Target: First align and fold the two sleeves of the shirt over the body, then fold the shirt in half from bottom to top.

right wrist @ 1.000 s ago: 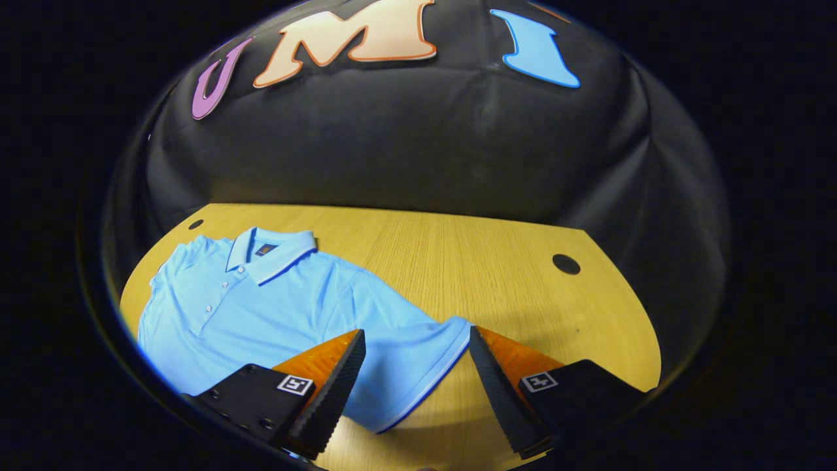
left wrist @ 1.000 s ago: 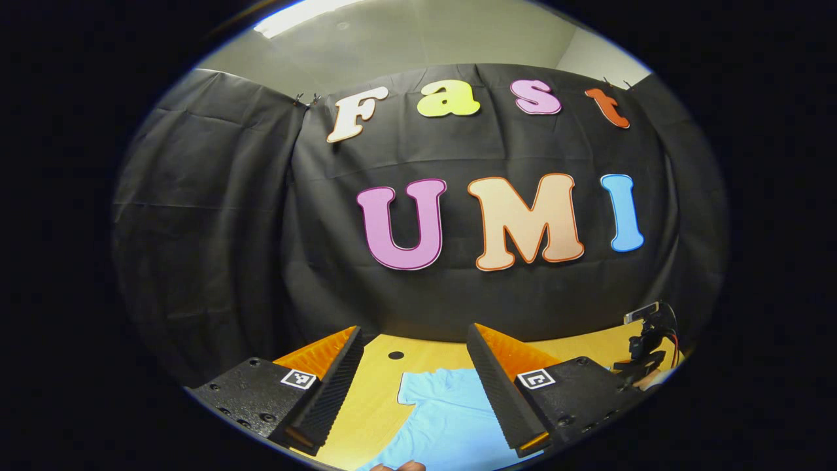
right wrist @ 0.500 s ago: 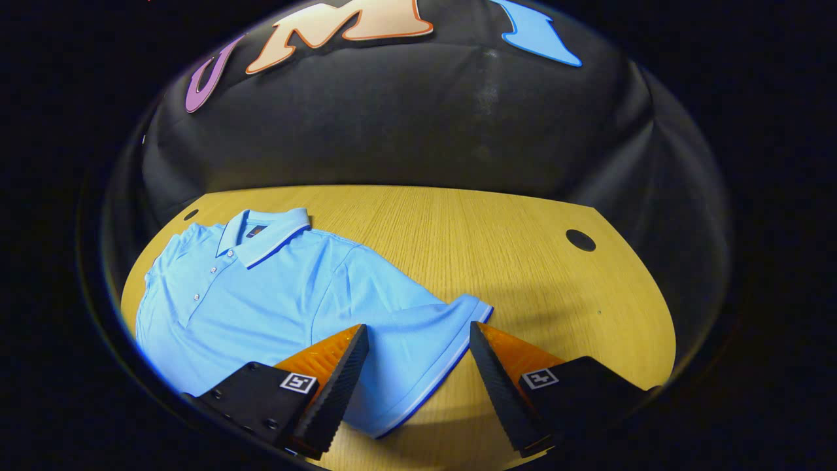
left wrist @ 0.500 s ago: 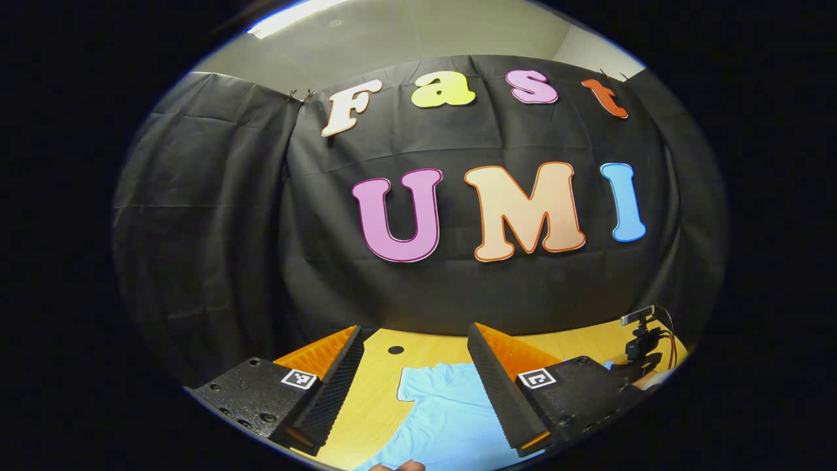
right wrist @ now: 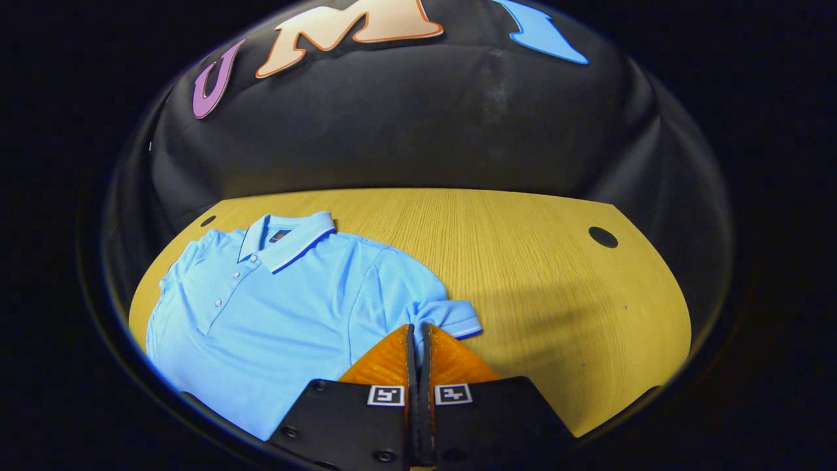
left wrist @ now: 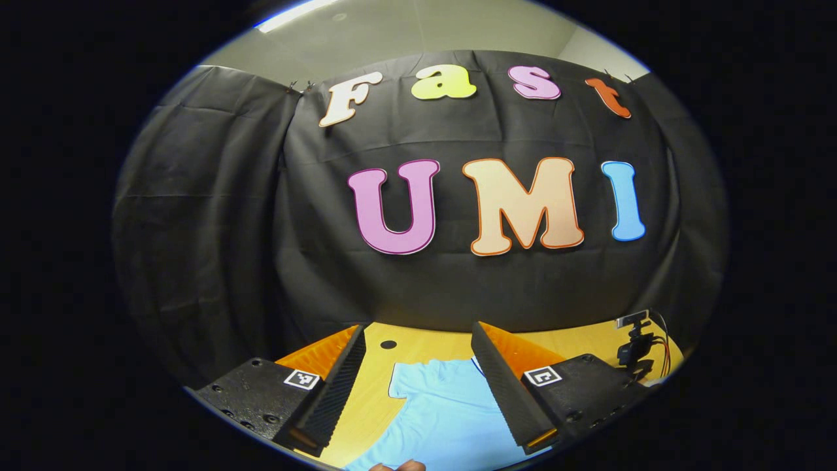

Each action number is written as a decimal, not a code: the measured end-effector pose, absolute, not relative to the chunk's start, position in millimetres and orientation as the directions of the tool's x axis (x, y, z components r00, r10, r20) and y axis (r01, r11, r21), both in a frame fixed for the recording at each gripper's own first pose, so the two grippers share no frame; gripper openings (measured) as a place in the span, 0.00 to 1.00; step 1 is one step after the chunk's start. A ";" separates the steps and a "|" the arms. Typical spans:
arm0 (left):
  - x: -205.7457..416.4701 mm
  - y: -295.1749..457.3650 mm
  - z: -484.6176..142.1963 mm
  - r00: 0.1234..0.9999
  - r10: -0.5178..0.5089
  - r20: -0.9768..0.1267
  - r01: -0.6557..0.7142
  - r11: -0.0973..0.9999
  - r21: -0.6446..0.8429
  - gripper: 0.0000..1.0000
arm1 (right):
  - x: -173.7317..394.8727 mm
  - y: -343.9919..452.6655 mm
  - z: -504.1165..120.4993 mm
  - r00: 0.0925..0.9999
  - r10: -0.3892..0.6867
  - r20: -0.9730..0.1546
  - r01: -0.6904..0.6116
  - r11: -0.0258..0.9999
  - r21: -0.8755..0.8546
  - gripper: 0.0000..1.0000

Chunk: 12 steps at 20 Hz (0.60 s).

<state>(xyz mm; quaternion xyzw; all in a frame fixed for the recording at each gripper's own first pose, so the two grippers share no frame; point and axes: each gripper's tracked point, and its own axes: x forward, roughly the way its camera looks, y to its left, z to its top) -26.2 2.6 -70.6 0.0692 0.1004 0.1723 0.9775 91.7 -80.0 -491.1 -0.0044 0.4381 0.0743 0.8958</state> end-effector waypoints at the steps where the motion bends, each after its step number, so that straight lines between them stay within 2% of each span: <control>1: -26.1 0.9 -71.2 0.924 0.341 -0.172 -0.315 0.935 0.160 0.97 | 95.7 -78.5 -486.6 0.618 0.131 -0.775 -0.125 0.990 0.068 0.03; 11: -24.3 34.0 -81.1 0.932 0.299 -0.206 -0.272 0.951 0.148 0.97 | 111.6 -20.9 -434.1 0.699 0.166 -0.695 -0.122 0.986 0.112 0.02; 12: -23.3 39.4 -80.4 0.933 0.295 -0.205 -0.268 0.952 0.149 1.00 | 112.0 -11.9 -431.7 0.700 0.170 -0.694 -0.126 0.985 0.115 0.02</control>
